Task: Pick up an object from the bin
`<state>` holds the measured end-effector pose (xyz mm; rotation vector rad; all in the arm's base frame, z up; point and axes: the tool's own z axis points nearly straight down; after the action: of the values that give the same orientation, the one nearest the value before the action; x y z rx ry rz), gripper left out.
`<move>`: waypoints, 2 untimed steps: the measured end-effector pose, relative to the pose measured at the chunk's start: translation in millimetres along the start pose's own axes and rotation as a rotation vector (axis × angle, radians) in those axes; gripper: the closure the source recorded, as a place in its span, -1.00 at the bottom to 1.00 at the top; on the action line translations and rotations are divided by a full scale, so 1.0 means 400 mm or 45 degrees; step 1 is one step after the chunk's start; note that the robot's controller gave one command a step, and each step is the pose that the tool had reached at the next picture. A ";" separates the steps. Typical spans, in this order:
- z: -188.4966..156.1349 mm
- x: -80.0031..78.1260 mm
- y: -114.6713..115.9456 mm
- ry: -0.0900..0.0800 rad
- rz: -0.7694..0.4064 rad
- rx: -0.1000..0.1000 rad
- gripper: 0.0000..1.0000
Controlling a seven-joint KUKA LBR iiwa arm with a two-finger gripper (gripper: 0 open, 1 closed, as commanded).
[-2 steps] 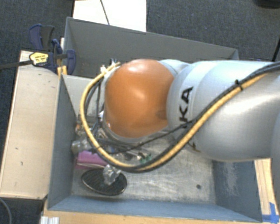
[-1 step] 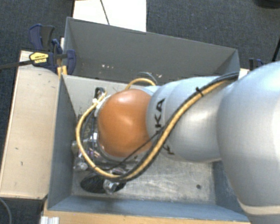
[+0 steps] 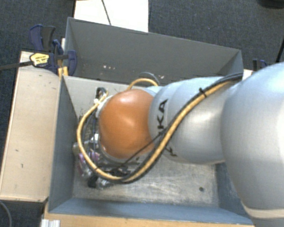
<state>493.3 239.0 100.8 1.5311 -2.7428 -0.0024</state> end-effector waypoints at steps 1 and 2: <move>-0.343 -0.018 -0.007 -0.013 -0.016 0.010 1.00; -0.072 0.041 -0.027 0.006 0.117 -0.003 1.00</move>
Offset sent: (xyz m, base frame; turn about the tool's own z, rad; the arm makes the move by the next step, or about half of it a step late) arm 0.0040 0.0033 0.1317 -0.0162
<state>494.0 219.4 129.6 1.4007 -2.8057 -0.0017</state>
